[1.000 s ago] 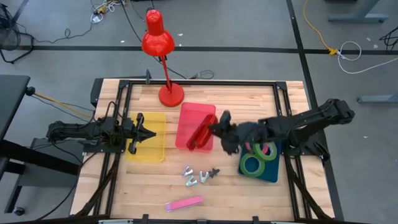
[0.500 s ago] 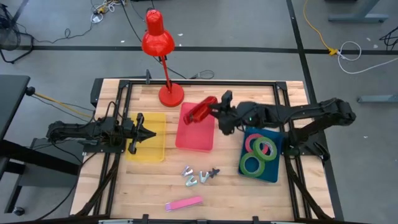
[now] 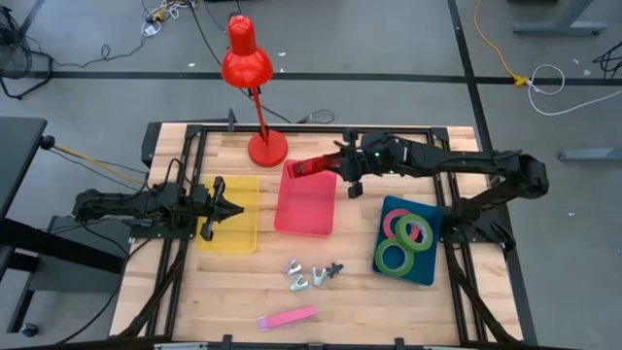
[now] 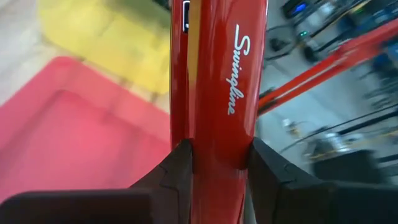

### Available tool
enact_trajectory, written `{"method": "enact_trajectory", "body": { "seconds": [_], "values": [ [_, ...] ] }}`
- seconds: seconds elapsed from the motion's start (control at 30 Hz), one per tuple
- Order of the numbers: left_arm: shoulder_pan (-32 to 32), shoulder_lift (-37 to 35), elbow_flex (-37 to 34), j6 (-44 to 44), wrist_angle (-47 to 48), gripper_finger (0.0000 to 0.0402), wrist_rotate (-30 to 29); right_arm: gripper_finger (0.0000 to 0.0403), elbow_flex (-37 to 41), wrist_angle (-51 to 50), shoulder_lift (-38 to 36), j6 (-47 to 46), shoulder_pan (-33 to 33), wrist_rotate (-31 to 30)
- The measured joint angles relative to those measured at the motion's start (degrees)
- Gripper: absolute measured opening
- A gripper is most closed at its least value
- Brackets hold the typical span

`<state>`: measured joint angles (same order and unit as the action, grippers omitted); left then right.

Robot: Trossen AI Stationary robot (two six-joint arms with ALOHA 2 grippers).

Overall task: Pick and place Stapler, Stapler remover, tape
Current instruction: Put the red stapler into the red bin

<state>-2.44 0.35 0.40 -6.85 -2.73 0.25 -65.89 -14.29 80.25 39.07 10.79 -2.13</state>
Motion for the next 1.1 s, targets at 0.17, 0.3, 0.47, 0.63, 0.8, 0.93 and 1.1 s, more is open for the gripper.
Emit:
{"method": "enact_trajectory", "body": {
  "seconds": [0.17, 0.3, 0.47, 0.63, 0.8, 0.93, 1.1],
  "values": [
    [0.0, 0.01, -0.02, 0.0, 0.01, 0.0018, 0.0, 0.0105, 0.0, -0.73, 4.22, -3.86, 1.77, 3.46],
    [0.01, 0.0, -0.02, 0.0, 0.0, 0.0018, 0.0, 0.0105, 0.0, -0.38, 8.25, -5.69, 3.32, 2.93],
    [0.0, -0.01, -0.02, 0.0, 0.0, 0.0018, 0.02, 0.0105, 0.0, 1.93, 12.99, -6.1, 5.96, 3.07],
    [0.0, 0.01, -0.02, 0.0, 0.01, 0.0018, 0.0, 0.0105, 0.0, 3.1, 16.17, -7.12, 8.37, 3.27],
    [0.0, 0.0, -0.01, -0.01, 0.01, 0.0018, 0.0, 0.0105, 0.0, 2.86, 17.03, -2.77, 9.18, 3.07],
    [0.0, 0.01, -0.02, 0.0, 0.01, 0.0018, 0.0, 0.0105, 0.0, 2.82, 17.03, 7.47, 9.16, 3.14],
    [0.0, 0.0, -0.02, -0.01, 0.01, 0.0018, 0.0, 0.0105, -0.02, -1.5, 17.03, 25.92, 8.84, 5.76]
  ]
}}
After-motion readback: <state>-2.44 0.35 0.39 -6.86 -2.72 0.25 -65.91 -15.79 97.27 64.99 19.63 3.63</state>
